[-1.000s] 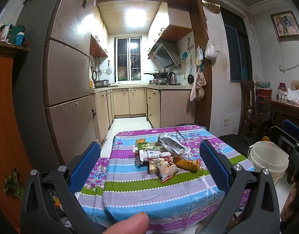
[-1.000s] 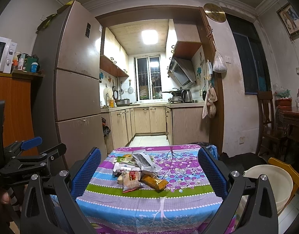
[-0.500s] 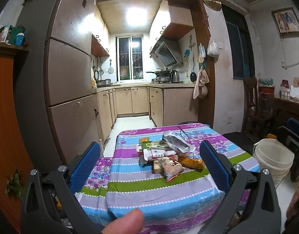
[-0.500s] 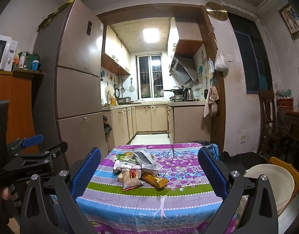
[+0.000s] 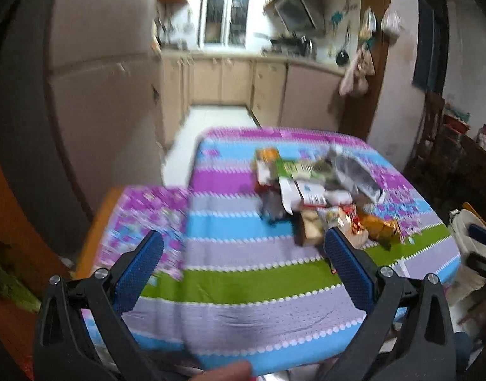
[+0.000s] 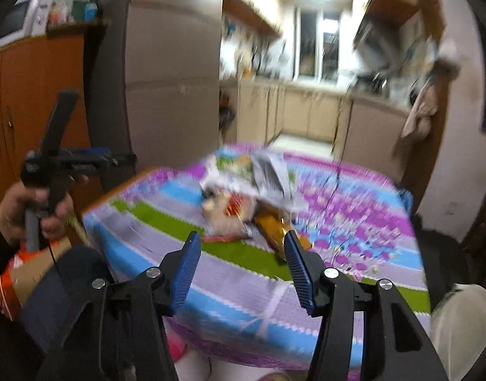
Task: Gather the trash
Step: 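Grasp the chip bag with the left tool while the right tool grasps the gold foil packet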
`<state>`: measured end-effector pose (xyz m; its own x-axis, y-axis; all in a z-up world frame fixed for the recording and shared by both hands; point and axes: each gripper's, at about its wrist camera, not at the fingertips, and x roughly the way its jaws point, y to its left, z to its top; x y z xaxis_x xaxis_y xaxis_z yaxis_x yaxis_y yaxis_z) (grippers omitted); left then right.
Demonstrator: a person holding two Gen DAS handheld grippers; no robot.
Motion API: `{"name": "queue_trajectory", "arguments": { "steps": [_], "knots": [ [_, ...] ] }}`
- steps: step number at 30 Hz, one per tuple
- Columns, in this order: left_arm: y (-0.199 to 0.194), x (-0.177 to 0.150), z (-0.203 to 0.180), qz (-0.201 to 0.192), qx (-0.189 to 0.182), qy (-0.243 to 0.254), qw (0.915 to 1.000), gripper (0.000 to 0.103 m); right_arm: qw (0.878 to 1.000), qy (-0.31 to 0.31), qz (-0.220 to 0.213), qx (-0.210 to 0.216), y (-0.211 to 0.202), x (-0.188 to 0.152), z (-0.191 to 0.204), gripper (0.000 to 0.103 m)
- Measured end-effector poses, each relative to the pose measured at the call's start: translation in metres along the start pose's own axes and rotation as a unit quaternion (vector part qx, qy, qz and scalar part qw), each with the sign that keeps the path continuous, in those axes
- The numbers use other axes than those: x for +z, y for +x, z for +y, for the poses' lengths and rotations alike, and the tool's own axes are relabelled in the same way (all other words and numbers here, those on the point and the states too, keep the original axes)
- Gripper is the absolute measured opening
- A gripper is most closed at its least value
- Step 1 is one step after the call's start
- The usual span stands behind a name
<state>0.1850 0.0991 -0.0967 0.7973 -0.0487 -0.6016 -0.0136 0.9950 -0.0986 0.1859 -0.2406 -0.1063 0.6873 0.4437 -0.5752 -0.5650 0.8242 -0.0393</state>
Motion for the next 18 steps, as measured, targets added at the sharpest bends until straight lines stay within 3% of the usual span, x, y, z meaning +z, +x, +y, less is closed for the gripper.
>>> {"name": "queue_trajectory", "arguments": {
  "steps": [4, 8, 15, 18],
  "knots": [
    [0.034, -0.007, -0.018, 0.048, -0.074, -0.011, 0.996, 0.096, 0.997, -0.035, 0.067, 0.01, 0.069, 0.01, -0.02, 0.056],
    [0.057, -0.012, -0.048, 0.076, -0.136, 0.002, 0.9877, 0.09, 0.994, -0.058, 0.094, 0.013, 0.116, 0.017, -0.03, 0.056],
    [0.099, -0.011, -0.081, 0.11, -0.16, -0.004, 0.981, 0.082, 0.986, -0.074, 0.144, 0.027, 0.164, 0.018, -0.047, 0.057],
    [0.111, -0.01, -0.087, 0.122, -0.158, -0.009, 0.9799, 0.073, 0.986, -0.071, 0.148, 0.033, 0.172, 0.014, -0.05, 0.057]
  ]
}}
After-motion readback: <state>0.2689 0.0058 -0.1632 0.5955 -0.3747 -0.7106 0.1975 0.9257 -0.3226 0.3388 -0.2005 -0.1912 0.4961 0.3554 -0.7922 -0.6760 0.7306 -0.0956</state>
